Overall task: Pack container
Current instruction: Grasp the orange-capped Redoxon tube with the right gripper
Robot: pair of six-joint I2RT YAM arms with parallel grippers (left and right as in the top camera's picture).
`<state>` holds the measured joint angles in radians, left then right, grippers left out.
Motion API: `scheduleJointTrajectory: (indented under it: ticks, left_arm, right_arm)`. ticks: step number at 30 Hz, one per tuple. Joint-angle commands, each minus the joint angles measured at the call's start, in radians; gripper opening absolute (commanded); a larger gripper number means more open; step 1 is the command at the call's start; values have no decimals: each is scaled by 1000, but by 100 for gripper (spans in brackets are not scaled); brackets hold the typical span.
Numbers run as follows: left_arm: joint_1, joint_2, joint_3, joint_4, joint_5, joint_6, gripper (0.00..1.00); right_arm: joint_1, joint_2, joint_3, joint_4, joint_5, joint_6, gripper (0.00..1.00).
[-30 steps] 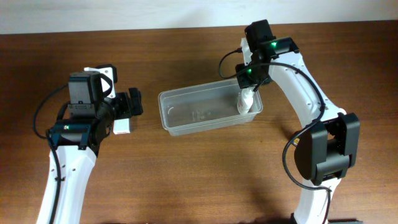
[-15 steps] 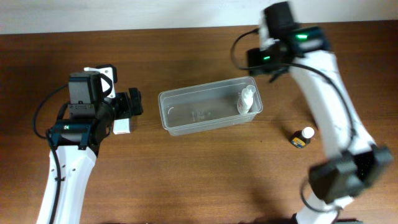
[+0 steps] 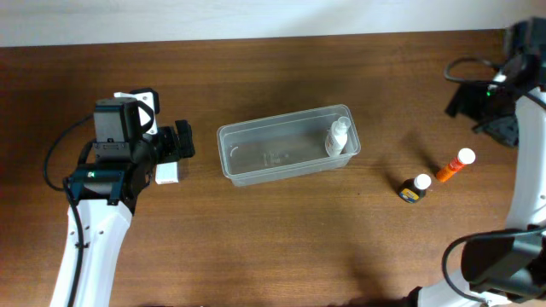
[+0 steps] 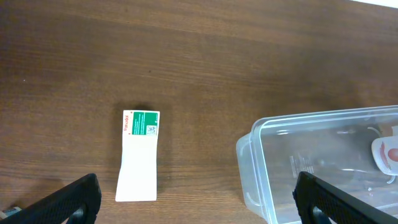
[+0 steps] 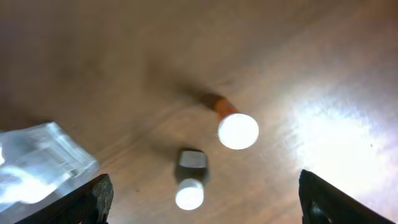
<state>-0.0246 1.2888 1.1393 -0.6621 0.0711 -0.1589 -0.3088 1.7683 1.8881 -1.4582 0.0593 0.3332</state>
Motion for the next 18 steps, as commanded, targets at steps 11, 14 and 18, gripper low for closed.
scheduleJointTrajectory:
  ticks: [11,14,18]
  left_arm:
    - [6,5,20,3,-8,-8,100]
    - [6,5,20,3,-8,-8,100]
    - [6,5,20,2,-8,-8,100]
  right_arm:
    - [-59,12,-411,231,-25,-26,88]
    - [-60,13,-457,290,-24,-26,88]
    - [-60,13,-484,360,-21,-30,88]
